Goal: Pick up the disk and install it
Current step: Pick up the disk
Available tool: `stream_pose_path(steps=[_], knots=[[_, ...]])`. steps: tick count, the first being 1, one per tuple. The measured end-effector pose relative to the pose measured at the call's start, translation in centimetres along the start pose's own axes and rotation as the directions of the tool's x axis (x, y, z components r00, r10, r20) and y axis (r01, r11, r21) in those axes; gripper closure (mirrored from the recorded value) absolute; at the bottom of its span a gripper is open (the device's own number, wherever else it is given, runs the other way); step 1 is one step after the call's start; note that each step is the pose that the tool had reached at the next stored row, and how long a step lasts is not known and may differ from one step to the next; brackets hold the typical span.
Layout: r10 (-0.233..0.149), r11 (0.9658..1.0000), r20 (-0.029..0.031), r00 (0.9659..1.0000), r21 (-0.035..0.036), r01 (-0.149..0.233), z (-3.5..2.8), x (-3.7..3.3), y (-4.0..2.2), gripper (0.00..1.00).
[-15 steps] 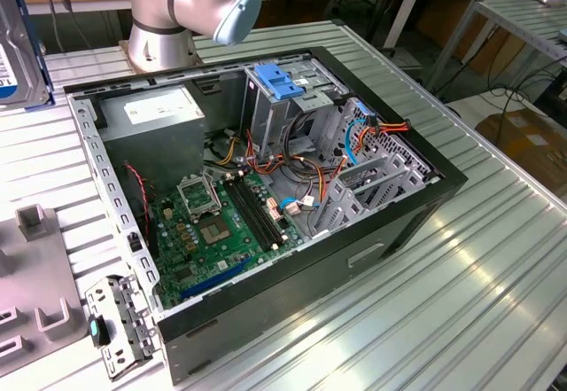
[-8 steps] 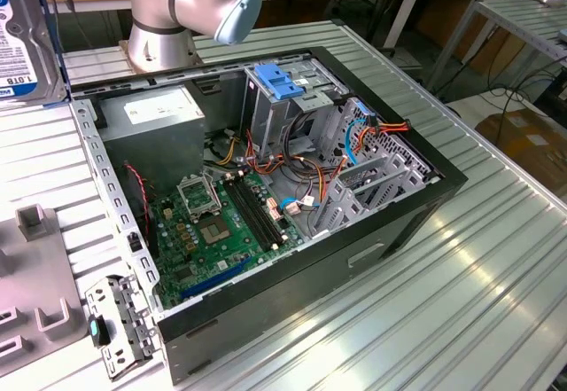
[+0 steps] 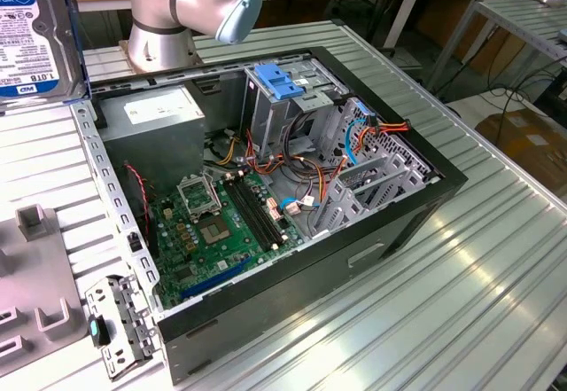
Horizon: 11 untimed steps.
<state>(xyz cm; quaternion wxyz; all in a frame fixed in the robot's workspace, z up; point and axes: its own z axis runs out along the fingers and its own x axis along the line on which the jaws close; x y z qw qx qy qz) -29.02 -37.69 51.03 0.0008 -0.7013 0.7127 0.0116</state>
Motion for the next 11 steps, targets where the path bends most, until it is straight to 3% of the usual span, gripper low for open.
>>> stream_pose_path(steps=[11], knots=[[0.002,1.0,0.0,1.0,-0.0008,-0.002,-0.02,0.03,-2.48,0.63]])
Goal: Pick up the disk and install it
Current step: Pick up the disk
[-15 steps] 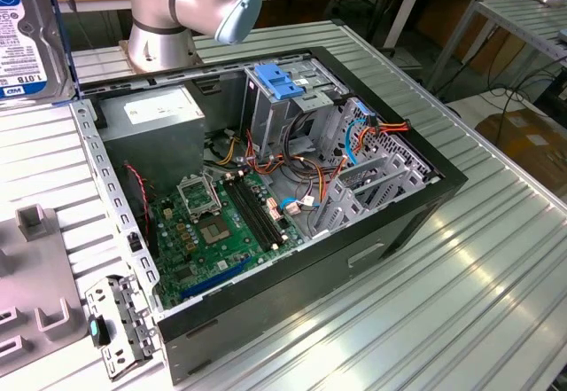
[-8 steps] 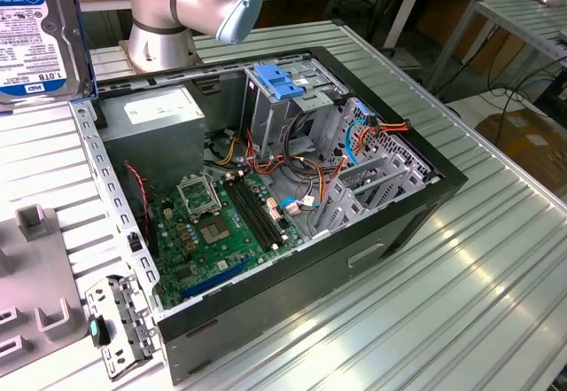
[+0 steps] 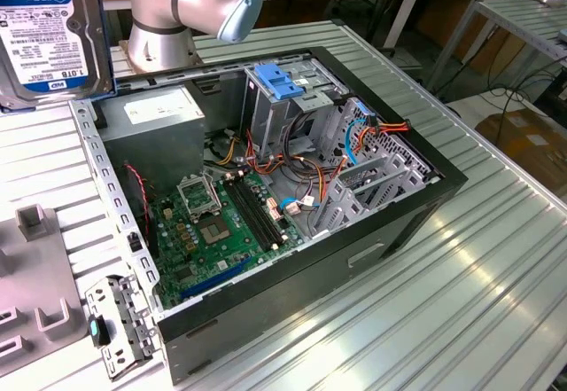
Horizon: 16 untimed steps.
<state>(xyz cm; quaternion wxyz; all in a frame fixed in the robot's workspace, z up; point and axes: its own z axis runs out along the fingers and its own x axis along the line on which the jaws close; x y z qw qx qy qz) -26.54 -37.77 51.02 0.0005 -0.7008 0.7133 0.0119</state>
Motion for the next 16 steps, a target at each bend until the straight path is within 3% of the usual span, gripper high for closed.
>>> stream_pose_path(steps=[5,7,13,16], knots=[[0.001,1.0,0.0001,1.0,-0.001,-0.001,-0.01,0.0,-1.17,0.63],[0.001,1.0,0.0,1.0,-0.0017,-0.001,-0.03,-0.01,-1.99,0.63],[0.003,1.0,0.0001,1.0,-0.0027,-0.003,-0.05,-0.04,-3.63,0.63],[0.005,1.0,0.0,1.0,-0.0035,-0.005,-0.07,-0.07,-5.04,0.63]])
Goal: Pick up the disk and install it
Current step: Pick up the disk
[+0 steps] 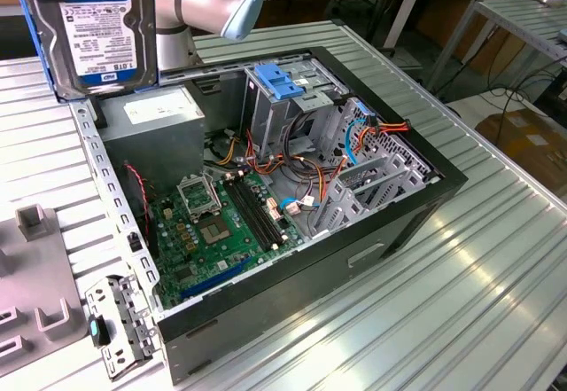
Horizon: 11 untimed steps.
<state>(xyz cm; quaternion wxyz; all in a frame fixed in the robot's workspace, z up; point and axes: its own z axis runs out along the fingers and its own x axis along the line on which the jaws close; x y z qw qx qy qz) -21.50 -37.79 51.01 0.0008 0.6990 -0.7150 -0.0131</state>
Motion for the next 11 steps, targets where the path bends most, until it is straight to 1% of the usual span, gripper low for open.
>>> stream_pose_path(steps=[1,3,4,6,7,9,11], knots=[[0.001,1.0,0.0001,1.0,-0.0002,-0.001,0.0,-0.01,-0.5,0.63],[0.001,1.0,0.0001,1.0,-0.0008,-0.001,-0.02,-0.03,-1.29,0.63],[0.001,1.0,0.0001,1.0,-0.0009,-0.001,-0.02,-0.03,-1.58,0.63],[0.002,1.0,0.0,1.0,-0.0015,-0.002,-0.03,-0.05,-2.42,0.63],[0.003,1.0,0.0,1.0,-0.0018,-0.003,-0.04,-0.06,-2.62,0.63],[0.003,1.0,0.0001,1.0,-0.0022,-0.003,-0.05,-0.07,-3.36,0.63],[0.004,1.0,0.0001,1.0,-0.0025,-0.004,-0.05,-0.09,-3.83,0.63]])
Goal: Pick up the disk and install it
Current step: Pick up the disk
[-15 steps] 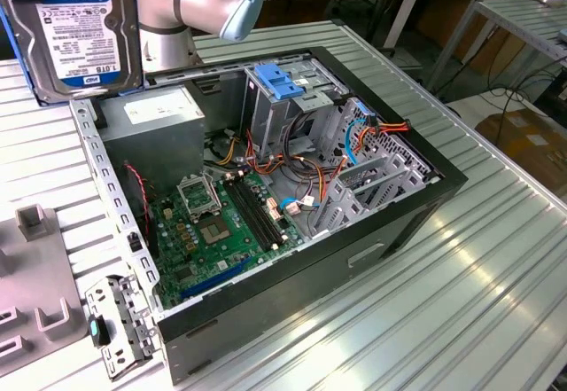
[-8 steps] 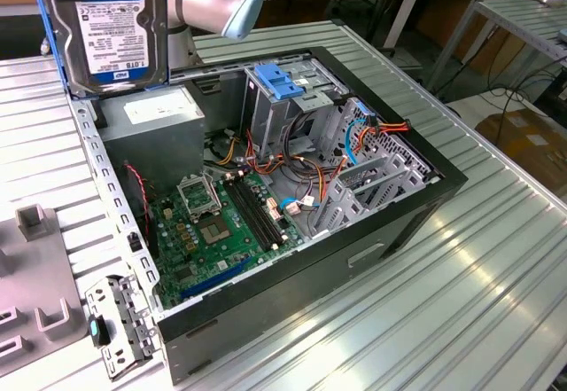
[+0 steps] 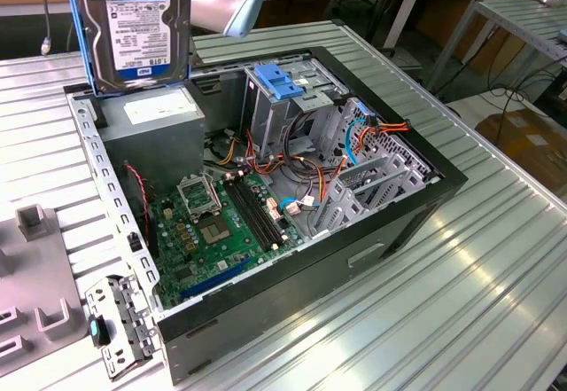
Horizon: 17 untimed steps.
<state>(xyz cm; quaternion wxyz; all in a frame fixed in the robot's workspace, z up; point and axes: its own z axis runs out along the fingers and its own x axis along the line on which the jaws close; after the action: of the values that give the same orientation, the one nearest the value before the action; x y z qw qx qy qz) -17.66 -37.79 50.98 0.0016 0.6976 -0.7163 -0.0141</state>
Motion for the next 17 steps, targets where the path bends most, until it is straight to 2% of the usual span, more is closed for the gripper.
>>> stream_pose_path(steps=[10,16,17], knots=[[0.003,1.0,0.0,1.0,-0.0016,-0.003,-0.04,-0.07,-2.6,0.63],[0.006,1.0,0.0001,1.0,-0.0027,-0.006,-0.07,-0.12,-4.61,0.63],[0.007,1.0,0.0,1.0,-0.003,-0.007,-0.08,-0.13,-5.1,0.63]])
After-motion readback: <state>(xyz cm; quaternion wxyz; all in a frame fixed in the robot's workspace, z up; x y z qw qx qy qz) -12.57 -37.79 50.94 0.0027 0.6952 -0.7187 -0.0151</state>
